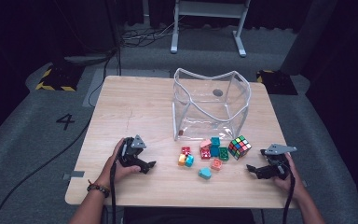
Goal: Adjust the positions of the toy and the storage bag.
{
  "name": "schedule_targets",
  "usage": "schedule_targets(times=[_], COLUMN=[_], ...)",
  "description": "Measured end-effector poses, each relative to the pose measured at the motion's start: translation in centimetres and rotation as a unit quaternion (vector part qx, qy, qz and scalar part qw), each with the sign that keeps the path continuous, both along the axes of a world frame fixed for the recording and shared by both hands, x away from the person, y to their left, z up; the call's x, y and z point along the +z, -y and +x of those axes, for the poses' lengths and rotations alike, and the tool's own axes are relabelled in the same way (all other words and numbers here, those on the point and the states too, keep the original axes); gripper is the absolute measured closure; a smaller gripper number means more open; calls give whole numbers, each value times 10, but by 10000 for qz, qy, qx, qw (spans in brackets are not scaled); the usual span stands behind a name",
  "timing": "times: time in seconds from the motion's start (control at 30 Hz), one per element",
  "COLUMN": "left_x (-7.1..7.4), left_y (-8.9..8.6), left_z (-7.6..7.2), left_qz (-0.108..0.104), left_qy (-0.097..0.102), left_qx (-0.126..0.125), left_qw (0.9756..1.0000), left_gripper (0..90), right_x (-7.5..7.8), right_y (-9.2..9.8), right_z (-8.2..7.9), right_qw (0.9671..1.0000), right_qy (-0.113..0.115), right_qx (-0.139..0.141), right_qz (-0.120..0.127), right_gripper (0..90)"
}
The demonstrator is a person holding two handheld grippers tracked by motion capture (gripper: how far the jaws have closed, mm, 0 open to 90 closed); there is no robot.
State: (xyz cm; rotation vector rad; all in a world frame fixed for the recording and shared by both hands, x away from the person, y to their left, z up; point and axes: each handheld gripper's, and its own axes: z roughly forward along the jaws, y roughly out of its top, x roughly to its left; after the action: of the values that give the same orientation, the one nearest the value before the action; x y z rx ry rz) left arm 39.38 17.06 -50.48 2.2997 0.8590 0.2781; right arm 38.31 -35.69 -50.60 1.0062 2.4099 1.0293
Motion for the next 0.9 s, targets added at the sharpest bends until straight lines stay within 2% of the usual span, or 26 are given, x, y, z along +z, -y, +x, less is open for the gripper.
schedule_targets(times=[0.17,0.33,0.53,0.6,0.63,0.7,0.73,0.77,0.83,0.9], left_x=[0,0,0,0,0,0,0,0,0,1], left_y=[0,0,0,0,0,1,1,2,3,4], left_z=[0,0,0,-1,-1,-1,-2,-2,-1,-1], left_qz=[-11,-6,36,-6,31,41,39,42,21,4], left_qy=[0,-11,43,-33,50,68,63,42,75,-1], left_qx=[8,8,23,40,61,86,87,148,98,158], left_qw=[10000,10000,10000,10000,10000,9999,9999,9999,9999,9999], left_gripper=[0,1,3,3,3,3,3,3,4,7], right_x=[0,1,1,1,1,1,1,3,5,11], right_y=[1,1,1,1,1,1,2,4,5,5], right_z=[0,-2,-1,-2,-1,-2,-1,-1,0,0], right_qw=[10000,9998,9997,9998,9998,9998,9998,9998,9994,9994], right_qy=[-55,-2,-13,-15,-14,-50,13,-20,-12,77], right_qx=[62,182,227,210,195,160,139,167,208,200], right_qz=[43,64,66,68,71,106,125,135,277,278], right_gripper=[73,117,116,116,121,143,183,213,264,272])
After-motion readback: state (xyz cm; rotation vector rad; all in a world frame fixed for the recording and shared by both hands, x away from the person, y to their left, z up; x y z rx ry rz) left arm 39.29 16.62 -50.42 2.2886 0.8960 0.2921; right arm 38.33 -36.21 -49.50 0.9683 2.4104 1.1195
